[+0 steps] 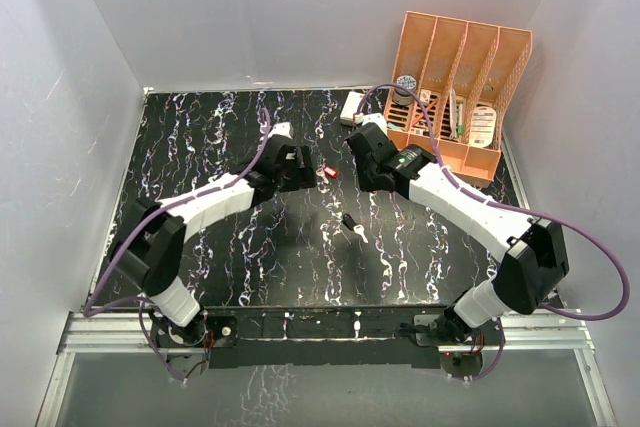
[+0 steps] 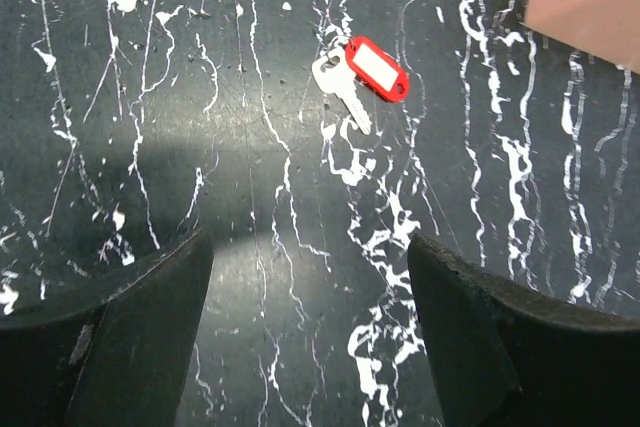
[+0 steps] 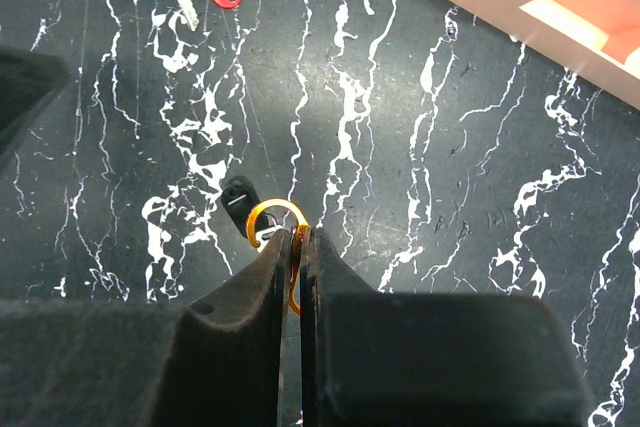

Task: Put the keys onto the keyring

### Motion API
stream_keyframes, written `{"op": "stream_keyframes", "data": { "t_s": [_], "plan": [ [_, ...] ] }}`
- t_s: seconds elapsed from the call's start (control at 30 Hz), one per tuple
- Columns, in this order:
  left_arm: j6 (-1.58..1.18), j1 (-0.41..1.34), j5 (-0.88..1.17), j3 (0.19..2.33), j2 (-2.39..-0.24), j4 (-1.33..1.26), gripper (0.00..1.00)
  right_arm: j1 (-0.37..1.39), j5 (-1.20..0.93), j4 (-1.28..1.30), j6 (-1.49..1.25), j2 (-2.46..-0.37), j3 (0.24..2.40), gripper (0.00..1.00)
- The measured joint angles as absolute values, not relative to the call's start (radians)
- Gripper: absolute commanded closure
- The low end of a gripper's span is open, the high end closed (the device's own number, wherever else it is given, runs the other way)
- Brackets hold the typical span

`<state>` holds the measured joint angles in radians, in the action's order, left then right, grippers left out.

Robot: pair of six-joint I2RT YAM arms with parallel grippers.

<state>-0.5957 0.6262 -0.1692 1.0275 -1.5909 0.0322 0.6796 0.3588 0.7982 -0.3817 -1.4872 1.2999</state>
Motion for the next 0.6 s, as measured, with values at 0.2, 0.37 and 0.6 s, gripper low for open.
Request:
{"op": "stream_keyframes", "data": {
  "t_s": [0.2,0.37,0.6],
  "plan": [
    [-0.581,0.626,-0.174,1.096,-1.731,0.025,0.26,0.68,0.341,0.78,-0.374,-1.472,1.299,1.0],
    [-0.545,0.626,-0.175,1.131,-1.798,-0.027,0.32,0.68,0.336,0.768,-0.369,-1.457,1.294,1.0],
    [-0.505,0.615,-0.15,1.157,-1.878,-0.128,0.36,0.68,0.33,0.752,-0.368,-1.453,1.286,1.0]
  ]
}}
